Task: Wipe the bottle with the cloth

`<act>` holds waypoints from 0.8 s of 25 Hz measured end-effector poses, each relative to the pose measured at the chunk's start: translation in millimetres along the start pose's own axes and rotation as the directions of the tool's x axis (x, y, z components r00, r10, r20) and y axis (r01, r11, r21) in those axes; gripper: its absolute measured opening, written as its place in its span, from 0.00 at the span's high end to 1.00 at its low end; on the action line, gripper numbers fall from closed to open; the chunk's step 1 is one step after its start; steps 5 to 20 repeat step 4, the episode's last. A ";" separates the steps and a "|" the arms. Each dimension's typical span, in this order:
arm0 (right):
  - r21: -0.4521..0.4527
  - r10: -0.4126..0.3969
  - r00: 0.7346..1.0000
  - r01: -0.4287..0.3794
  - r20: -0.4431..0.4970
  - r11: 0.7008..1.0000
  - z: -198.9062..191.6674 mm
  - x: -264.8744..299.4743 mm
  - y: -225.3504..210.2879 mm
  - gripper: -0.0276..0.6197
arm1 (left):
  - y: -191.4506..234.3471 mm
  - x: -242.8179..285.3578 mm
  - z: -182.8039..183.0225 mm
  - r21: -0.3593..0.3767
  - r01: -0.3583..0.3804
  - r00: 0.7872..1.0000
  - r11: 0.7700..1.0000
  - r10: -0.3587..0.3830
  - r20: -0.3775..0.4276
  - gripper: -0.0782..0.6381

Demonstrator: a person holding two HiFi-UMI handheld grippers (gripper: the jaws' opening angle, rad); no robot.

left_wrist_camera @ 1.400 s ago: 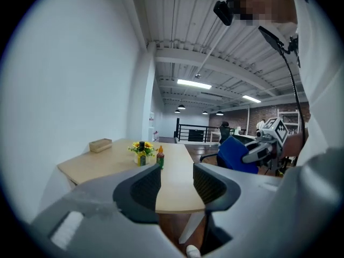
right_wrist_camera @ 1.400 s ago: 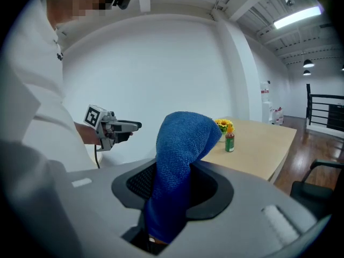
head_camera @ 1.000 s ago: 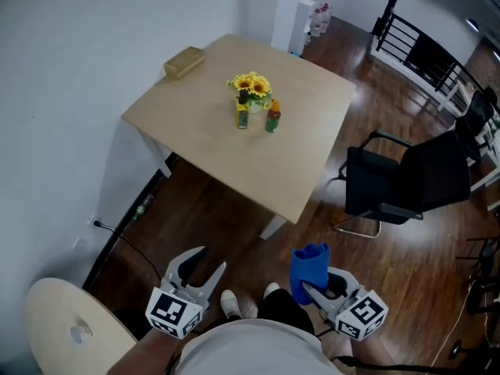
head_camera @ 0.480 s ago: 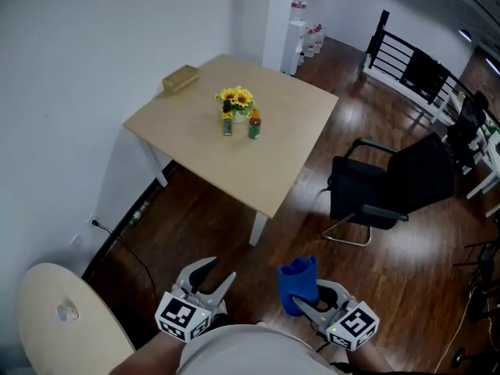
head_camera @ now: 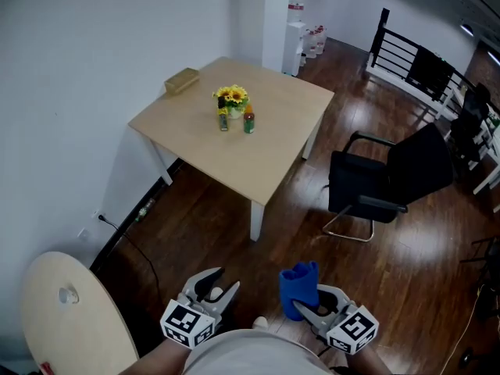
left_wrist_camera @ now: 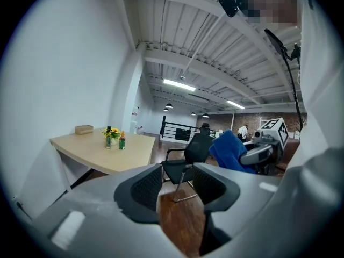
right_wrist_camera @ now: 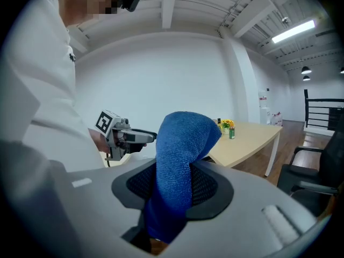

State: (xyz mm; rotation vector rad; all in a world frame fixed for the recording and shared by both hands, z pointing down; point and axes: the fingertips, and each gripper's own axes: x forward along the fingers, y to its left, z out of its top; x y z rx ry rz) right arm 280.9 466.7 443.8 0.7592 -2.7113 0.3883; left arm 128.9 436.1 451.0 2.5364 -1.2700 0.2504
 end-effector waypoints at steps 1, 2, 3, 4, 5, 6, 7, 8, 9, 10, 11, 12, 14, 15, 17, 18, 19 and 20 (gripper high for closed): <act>0.004 -0.001 1.000 0.001 0.002 1.000 -2.8 -4.3 1.4 0.72 | -4.8 0.0 -0.3 -0.001 0.002 1.000 1.000 -0.002 0.002 0.63; 0.006 -0.001 1.000 0.001 0.004 1.000 -5.2 -7.6 3.2 0.72 | -9.4 0.0 -0.4 0.000 0.004 1.000 1.000 -0.004 0.004 0.63; 0.008 0.000 1.000 0.000 0.006 1.000 -7.3 -10.4 5.2 0.72 | -13.7 0.0 -0.3 0.002 0.007 1.000 1.000 -0.007 0.005 0.63; 0.009 0.001 1.000 -0.001 0.007 1.000 -9.3 -13.0 7.3 0.72 | -17.9 0.0 -0.3 0.005 0.010 1.000 1.000 -0.010 0.007 0.63; 0.009 0.001 1.000 -0.001 0.007 1.000 -9.3 -13.0 7.3 0.72 | -17.9 0.0 -0.3 0.005 0.010 1.000 1.000 -0.010 0.007 0.63; 0.009 0.001 1.000 -0.001 0.007 1.000 -9.3 -13.0 7.3 0.72 | -17.9 0.0 -0.3 0.005 0.010 1.000 1.000 -0.010 0.007 0.63; 0.009 0.001 1.000 -0.001 0.007 1.000 -9.3 -13.0 7.3 0.72 | -17.9 0.0 -0.3 0.005 0.010 1.000 1.000 -0.010 0.007 0.63; 0.009 0.001 1.000 -0.001 0.007 1.000 -9.3 -13.0 7.3 0.72 | -17.9 0.0 -0.3 0.005 0.010 1.000 1.000 -0.010 0.007 0.63; 0.009 0.001 1.000 -0.001 0.007 1.000 -9.3 -13.0 7.3 0.72 | -17.9 0.0 -0.3 0.005 0.010 1.000 1.000 -0.010 0.007 0.63; 0.009 0.001 1.000 -0.001 0.007 1.000 -9.3 -13.0 7.3 0.72 | -17.9 0.0 -0.3 0.005 0.010 1.000 1.000 -0.010 0.007 0.63; 0.009 0.001 1.000 -0.001 0.007 1.000 -9.3 -13.0 7.3 0.72 | -17.9 0.0 -0.3 0.005 0.010 1.000 1.000 -0.010 0.007 0.63; 0.009 0.001 1.000 -0.001 0.007 1.000 -9.3 -13.0 7.3 0.72 | -17.9 0.0 -0.3 0.005 0.010 1.000 1.000 -0.010 0.007 0.63; 0.009 0.001 1.000 -0.001 0.007 1.000 -9.3 -13.0 7.3 0.72 | -17.9 0.0 -0.3 0.005 0.010 1.000 1.000 -0.010 0.007 0.63; 0.009 0.001 1.000 -0.001 0.007 1.000 -9.3 -13.0 7.3 0.72 | -17.9 0.0 -0.3 0.005 0.010 1.000 1.000 -0.010 0.007 0.63; 0.009 0.001 1.000 -0.001 0.007 1.000 -9.3 -13.0 7.3 0.72 | -17.9 0.0 -0.3 0.005 0.010 1.000 1.000 -0.010 0.007 0.63; 0.009 0.001 1.000 -0.001 0.007 1.000 -9.3 -13.0 7.3 0.72 | -17.9 0.0 -0.3 0.005 0.010 1.000 1.000 -0.010 0.007 0.63; 0.009 0.001 1.000 -0.001 0.007 1.000 -9.3 -13.0 7.3 0.72 | -17.9 0.0 -0.3 0.005 0.010 1.000 1.000 -0.010 0.007 0.63; 0.009 0.001 1.000 -0.001 0.007 1.000 -9.3 -13.0 7.3 0.72 | -17.9 0.0 -0.3 0.005 0.010 1.000 1.000 -0.010 0.007 0.63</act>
